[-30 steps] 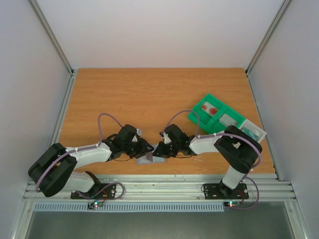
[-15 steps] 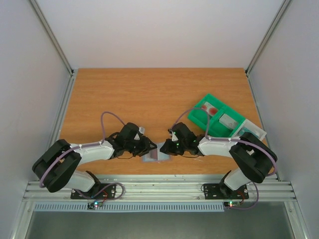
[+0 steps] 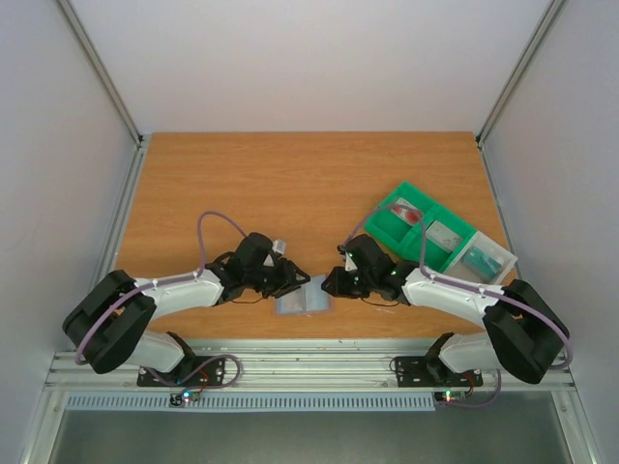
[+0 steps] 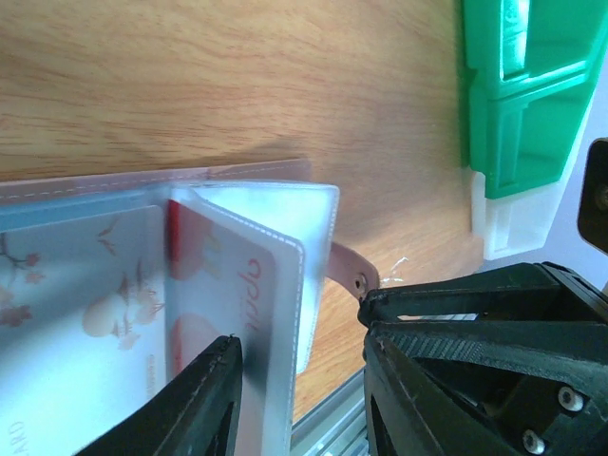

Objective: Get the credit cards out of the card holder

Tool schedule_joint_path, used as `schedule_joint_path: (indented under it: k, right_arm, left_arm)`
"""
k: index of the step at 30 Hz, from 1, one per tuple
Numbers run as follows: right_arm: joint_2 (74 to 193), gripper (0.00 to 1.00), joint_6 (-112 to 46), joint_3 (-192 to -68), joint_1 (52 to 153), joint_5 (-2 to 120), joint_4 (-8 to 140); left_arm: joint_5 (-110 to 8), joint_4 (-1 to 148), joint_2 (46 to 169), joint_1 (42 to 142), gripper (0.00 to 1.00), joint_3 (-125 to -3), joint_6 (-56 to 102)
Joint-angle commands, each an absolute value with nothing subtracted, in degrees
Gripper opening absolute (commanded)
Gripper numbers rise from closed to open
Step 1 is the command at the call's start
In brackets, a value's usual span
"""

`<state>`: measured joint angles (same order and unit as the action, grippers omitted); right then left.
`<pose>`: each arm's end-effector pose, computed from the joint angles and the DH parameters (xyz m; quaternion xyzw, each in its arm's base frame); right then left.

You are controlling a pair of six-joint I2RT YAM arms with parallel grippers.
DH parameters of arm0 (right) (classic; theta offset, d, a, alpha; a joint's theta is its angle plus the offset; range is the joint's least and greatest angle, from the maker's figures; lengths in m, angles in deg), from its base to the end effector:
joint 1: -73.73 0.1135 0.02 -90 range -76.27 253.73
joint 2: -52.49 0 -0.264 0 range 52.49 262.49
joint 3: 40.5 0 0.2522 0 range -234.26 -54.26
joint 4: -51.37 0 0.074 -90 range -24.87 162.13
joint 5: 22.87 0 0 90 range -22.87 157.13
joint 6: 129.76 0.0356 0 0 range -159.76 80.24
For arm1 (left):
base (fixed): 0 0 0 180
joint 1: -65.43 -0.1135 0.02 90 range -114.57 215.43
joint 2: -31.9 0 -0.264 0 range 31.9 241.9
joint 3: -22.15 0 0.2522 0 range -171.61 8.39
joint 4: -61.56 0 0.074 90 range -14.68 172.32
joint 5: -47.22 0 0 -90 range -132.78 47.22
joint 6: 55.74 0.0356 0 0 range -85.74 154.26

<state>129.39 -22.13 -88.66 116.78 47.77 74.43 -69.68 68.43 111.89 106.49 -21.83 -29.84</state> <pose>0.1730 0.1778 0.1648 -0.2586 0.8966 0.3001 0.1981 0.1822 -0.1800 0.1532 -0.0869 0.8921 -0.4383 0.0669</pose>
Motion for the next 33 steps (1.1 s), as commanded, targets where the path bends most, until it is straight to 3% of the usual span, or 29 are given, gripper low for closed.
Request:
schedule_joint_path:
  k: [1, 23, 33]
  right_arm:
    - [126.1, 0.20, -24.0, -90.3, 116.6, 49.8, 78.0]
    - [118.3, 0.22, -25.3, -91.6, 116.6, 51.9, 84.3]
    - [120.1, 0.22, -25.1, -91.8, 116.6, 49.0, 82.8]
  left_arm:
    - [-71.2, 65.7, 112.9, 107.1, 0.37, -24.0, -30.1]
    - [-72.9, 60.0, 116.0, 107.6, 0.37, -25.5, -32.3]
    - [-68.9, 64.5, 114.9, 107.6, 0.36, -23.8, -30.9]
